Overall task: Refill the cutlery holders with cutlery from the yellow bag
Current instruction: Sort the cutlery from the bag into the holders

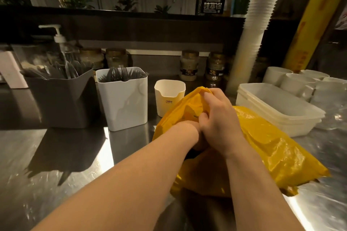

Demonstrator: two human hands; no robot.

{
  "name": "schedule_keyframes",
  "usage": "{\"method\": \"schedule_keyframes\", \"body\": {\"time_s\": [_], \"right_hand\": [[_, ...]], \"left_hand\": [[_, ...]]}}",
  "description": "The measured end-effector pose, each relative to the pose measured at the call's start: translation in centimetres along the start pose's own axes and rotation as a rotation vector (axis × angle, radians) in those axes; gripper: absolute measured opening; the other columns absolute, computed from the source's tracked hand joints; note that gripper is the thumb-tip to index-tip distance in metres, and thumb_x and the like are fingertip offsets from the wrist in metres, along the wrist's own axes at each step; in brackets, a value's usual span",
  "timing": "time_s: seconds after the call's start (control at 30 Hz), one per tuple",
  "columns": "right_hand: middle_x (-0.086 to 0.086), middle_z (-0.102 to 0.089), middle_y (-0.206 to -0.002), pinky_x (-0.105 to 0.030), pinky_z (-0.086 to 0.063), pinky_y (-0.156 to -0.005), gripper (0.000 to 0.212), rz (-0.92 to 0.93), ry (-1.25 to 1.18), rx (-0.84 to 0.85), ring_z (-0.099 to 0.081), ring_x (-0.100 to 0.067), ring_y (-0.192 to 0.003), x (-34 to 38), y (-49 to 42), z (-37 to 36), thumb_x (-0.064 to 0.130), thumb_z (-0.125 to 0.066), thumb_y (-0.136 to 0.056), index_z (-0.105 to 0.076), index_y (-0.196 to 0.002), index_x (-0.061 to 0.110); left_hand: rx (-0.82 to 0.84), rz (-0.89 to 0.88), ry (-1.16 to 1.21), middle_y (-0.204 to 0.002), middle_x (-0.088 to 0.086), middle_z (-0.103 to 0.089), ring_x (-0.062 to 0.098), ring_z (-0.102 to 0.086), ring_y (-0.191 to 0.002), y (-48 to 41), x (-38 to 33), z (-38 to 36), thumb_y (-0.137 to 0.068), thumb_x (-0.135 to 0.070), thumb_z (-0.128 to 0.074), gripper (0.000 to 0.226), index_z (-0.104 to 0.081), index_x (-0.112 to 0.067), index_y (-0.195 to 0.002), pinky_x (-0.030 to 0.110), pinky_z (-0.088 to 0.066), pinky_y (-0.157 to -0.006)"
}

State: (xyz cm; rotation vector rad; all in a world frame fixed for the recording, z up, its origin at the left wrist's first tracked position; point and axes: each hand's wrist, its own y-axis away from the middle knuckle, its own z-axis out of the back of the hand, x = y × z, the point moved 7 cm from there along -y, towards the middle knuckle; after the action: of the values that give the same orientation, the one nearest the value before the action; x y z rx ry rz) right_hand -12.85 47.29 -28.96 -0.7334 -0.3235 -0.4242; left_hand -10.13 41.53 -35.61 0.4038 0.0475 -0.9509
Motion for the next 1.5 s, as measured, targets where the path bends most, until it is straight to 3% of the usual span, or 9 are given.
{"method": "schedule_keyframes", "body": {"time_s": [0.1, 0.23, 0.3, 0.47, 1.07, 1.2, 1.33, 1.43, 1.5], "right_hand": [[0.002, -0.050, -0.132, -0.028, -0.050, -0.097, 0.042, -0.018, 0.009, 0.005, -0.049, -0.015, -0.115, -0.2, 0.0, -0.1, 0.010, -0.060, -0.095, -0.055, -0.137, 0.015], [0.002, -0.049, -0.135, -0.029, -0.047, -0.101, 0.051, -0.034, 0.030, 0.028, -0.047, -0.016, -0.121, -0.4, 0.1, -0.3, 0.008, -0.057, -0.096, -0.049, -0.145, 0.017], [0.002, -0.049, -0.137, -0.029, -0.044, -0.102, 0.053, -0.055, 0.039, 0.018, -0.046, -0.017, -0.123, -0.7, 0.1, -0.1, 0.006, -0.055, -0.096, -0.047, -0.147, 0.018], [0.001, -0.050, -0.137, -0.032, -0.044, -0.102, 0.053, -0.093, 0.059, -0.002, -0.046, -0.019, -0.124, -1.2, 0.0, 0.0, 0.004, -0.052, -0.097, -0.047, -0.148, 0.018], [-0.001, -0.051, -0.134, -0.034, -0.050, -0.100, 0.045, -0.092, 0.116, 0.054, -0.044, -0.020, -0.121, -1.8, 0.0, -1.0, 0.014, -0.058, -0.098, -0.054, -0.142, 0.020], [0.000, -0.050, -0.135, -0.040, -0.045, -0.105, 0.034, -0.045, 0.147, 0.050, -0.038, -0.020, -0.125, -1.4, 0.0, -1.4, 0.025, -0.063, -0.094, -0.066, -0.128, 0.026], [0.000, -0.060, -0.118, -0.034, -0.046, -0.094, 0.021, 0.303, -0.112, -0.257, -0.042, -0.018, -0.120, 4.0, 1.8, 3.0, 0.033, -0.060, -0.087, -0.076, -0.093, 0.021], [0.007, -0.060, -0.112, -0.025, -0.050, -0.087, 0.039, 0.397, -0.197, 0.175, -0.050, -0.010, -0.110, 7.9, 2.8, 0.8, 0.057, -0.062, -0.085, -0.070, -0.103, 0.023], [0.008, -0.053, -0.132, -0.028, -0.047, -0.104, 0.066, 0.264, 0.067, 0.567, -0.045, -0.010, -0.122, 7.4, 3.3, -3.8, 0.063, -0.070, -0.078, -0.054, -0.132, 0.027]], "left_hand": [[-0.096, -0.035, -0.242, -0.148, 0.017, -0.044, 0.036, -0.040, -0.139, -0.6, -0.5, -0.2, -0.108, -0.019, -0.042, 0.040, -0.040, -0.010, -0.147, 0.044, -0.031, -0.116], [-0.199, -0.034, -0.454, -0.143, 0.014, -0.051, 0.031, -0.048, -0.134, 0.2, -0.7, -0.2, -0.108, -0.017, -0.041, 0.035, -0.044, -0.008, -0.142, 0.022, -0.041, -0.103], [-0.252, -0.037, -0.528, -0.141, 0.015, -0.051, 0.034, -0.049, -0.132, 0.8, -0.7, 0.3, -0.107, -0.019, -0.045, 0.038, -0.043, -0.011, -0.144, 0.036, -0.041, -0.110], [-0.216, 0.004, -0.402, -0.126, 0.009, -0.061, 0.031, -0.060, -0.115, 1.0, 0.9, 0.6, -0.105, -0.028, -0.053, 0.034, -0.054, -0.018, -0.137, 0.047, -0.050, -0.102], [-0.348, 0.065, -0.459, -0.083, 0.000, -0.055, 0.016, -0.062, -0.075, 7.1, 8.4, 2.5, -0.098, -0.024, -0.062, 0.020, -0.053, -0.018, -0.115, 0.030, -0.059, -0.076], [-0.324, 0.090, -0.430, -0.089, -0.002, -0.057, 0.014, -0.061, -0.078, 8.1, 10.4, 2.6, -0.100, -0.024, -0.056, 0.016, -0.052, -0.022, -0.116, 0.028, -0.054, -0.075], [-0.255, 0.100, -0.368, -0.095, -0.001, -0.060, 0.018, -0.063, -0.085, 8.8, 11.9, 2.4, -0.098, -0.028, -0.059, 0.022, -0.057, -0.023, -0.119, 0.030, -0.054, -0.080], [-0.237, 0.097, -0.339, -0.097, 0.000, -0.061, 0.019, -0.062, -0.087, 9.0, 12.3, 2.5, -0.098, -0.032, -0.062, 0.026, -0.059, -0.022, -0.122, 0.028, -0.049, -0.078], [-0.260, 0.092, -0.368, -0.094, 0.000, -0.061, 0.019, -0.062, -0.084, 9.1, 12.5, 2.9, -0.098, -0.029, -0.060, 0.023, -0.058, -0.022, -0.119, 0.031, -0.051, -0.078]]}}
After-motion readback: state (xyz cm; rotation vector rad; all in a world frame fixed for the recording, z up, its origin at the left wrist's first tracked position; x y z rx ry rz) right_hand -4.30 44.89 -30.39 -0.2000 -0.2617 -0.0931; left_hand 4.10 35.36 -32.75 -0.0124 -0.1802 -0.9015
